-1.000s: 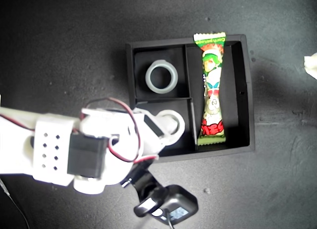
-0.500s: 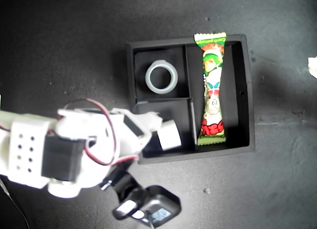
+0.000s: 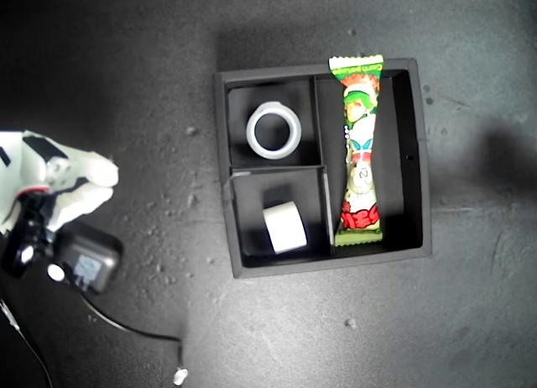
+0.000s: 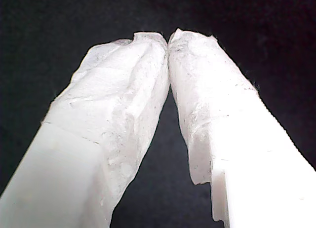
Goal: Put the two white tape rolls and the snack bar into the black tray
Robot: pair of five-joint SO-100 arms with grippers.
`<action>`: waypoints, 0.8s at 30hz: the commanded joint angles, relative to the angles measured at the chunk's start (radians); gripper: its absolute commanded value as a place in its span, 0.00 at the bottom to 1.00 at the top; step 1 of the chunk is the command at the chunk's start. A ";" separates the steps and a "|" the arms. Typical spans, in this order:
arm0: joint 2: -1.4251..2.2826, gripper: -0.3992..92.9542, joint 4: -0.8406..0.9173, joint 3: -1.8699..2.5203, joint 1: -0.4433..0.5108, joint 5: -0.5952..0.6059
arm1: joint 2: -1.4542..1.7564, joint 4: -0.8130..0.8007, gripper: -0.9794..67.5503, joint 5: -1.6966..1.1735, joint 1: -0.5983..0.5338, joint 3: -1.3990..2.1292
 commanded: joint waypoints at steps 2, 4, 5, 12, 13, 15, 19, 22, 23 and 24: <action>0.319 0.01 -0.002 0.207 0.017 -0.035 | 0.230 0.020 0.00 0.057 -0.021 0.133; 0.419 0.01 0.021 0.282 0.025 -0.051 | 0.230 0.018 0.00 0.080 -0.026 0.172; 0.457 0.01 0.031 0.310 0.031 -0.057 | 0.230 0.014 0.00 0.084 -0.028 0.192; 0.692 0.01 0.152 0.454 0.057 -0.094 | 0.235 -0.029 0.00 0.104 -0.072 0.330; 0.692 0.01 0.153 0.462 0.058 -0.095 | 0.241 -0.023 0.00 0.123 -0.081 0.347; 0.692 0.00 0.153 0.480 0.067 -0.098 | 0.241 0.000 0.00 0.121 -0.100 0.347; 0.692 0.01 0.143 0.552 0.058 -0.101 | 0.241 0.025 0.00 0.135 -0.132 0.347; 0.692 0.01 0.176 0.552 0.066 -0.178 | 0.239 0.106 0.01 0.204 -0.163 0.347; 0.692 0.01 0.209 0.552 0.061 -0.215 | 0.239 0.098 0.01 0.204 -0.176 0.347; 0.692 0.01 0.250 0.552 0.044 -0.232 | 0.239 0.074 0.01 0.189 -0.184 0.347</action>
